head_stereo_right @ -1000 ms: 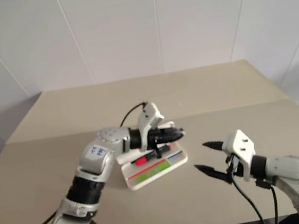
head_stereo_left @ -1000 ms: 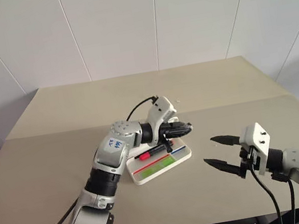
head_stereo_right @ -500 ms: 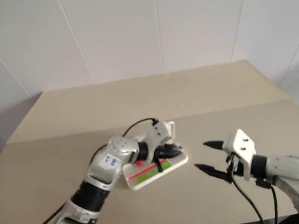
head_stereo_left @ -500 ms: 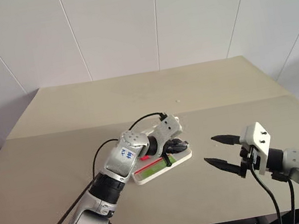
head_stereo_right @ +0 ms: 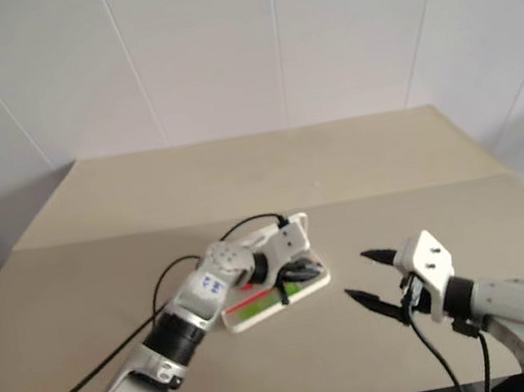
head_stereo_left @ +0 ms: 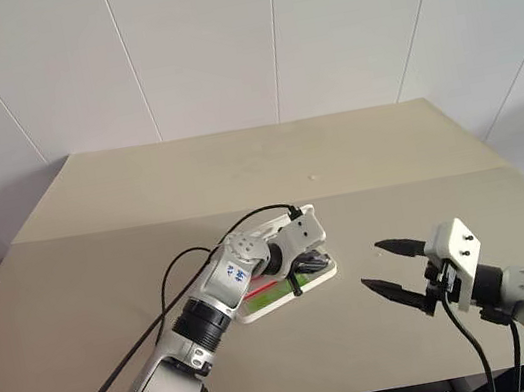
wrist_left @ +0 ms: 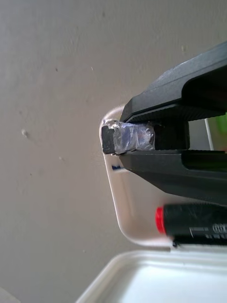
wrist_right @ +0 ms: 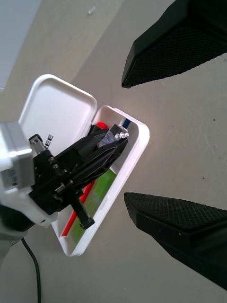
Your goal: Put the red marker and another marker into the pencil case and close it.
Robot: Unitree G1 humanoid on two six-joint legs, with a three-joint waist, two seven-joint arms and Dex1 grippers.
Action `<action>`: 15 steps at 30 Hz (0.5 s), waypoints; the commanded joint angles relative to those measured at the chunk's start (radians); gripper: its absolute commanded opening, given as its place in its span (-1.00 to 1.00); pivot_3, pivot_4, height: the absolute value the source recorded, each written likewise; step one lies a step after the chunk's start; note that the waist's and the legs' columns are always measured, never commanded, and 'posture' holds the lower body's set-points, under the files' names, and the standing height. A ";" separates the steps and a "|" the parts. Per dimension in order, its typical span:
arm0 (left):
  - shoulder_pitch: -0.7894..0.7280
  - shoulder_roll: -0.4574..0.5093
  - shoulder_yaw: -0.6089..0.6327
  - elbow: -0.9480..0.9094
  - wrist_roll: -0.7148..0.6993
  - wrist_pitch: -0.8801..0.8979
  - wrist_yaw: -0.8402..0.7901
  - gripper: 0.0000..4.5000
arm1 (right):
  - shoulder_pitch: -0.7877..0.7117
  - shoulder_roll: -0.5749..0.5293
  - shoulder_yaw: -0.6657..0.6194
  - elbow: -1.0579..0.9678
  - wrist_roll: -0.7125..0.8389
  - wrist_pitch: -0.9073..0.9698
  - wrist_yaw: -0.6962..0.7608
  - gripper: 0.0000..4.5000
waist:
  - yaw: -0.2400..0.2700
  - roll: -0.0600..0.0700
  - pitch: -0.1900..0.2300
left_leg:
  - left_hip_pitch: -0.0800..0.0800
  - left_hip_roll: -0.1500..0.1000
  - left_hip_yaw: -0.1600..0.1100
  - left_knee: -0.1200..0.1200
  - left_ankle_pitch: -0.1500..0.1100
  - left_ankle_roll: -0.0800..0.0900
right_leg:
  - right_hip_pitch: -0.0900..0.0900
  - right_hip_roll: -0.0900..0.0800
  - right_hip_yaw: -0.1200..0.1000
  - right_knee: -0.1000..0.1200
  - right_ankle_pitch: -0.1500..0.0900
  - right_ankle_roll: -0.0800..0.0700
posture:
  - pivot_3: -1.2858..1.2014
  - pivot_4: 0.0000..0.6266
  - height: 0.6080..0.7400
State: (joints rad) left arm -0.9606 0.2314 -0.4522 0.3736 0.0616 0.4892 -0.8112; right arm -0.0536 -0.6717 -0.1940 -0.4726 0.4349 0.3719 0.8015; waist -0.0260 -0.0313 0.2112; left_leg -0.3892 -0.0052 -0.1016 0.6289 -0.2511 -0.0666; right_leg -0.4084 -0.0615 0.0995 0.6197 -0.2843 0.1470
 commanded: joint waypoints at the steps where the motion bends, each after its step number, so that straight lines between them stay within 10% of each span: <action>1: -0.026 -0.017 0.011 -0.001 0.011 -0.031 -0.004 -0.82 | 0.001 -0.009 -0.030 -0.040 0.021 -0.005 -0.010 1.00 | 0.000 0.000 0.000 | 0.000 0.000 0.000 0.000 0.000 0.000 | 0.000 0.000 0.000 0.000 0.000 0.000 | 0.03 -0.52 1.00; 10: -0.017 -0.030 0.023 -0.013 0.008 -0.031 -0.023 -0.82 | -0.004 -0.011 -0.027 -0.036 0.021 -0.006 -0.011 1.00 | 0.000 0.000 0.000 | 0.000 0.000 0.000 0.000 0.000 0.000 | 0.000 0.000 0.000 0.000 0.000 0.000 | 0.03 -0.52 1.00; 15: -0.015 -0.033 0.023 -0.003 0.015 -0.039 -0.024 -0.10 | -0.006 -0.012 -0.027 -0.035 0.021 -0.005 -0.012 1.00 | 0.000 0.000 0.000 | 0.000 0.000 0.000 0.000 0.000 0.000 | 0.000 0.000 0.000 0.000 0.000 0.000 | 0.03 -0.52 1.00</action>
State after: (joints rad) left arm -0.9626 0.2092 -0.4410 0.3940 0.0759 0.4715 -0.8322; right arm -0.0539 -0.6717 -0.1968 -0.4725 0.4407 0.3721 0.7967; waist -0.0260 -0.0313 0.2112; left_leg -0.3892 -0.0052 -0.1017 0.6289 -0.2511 -0.0666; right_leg -0.4085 -0.0615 0.0995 0.6199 -0.2842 0.1472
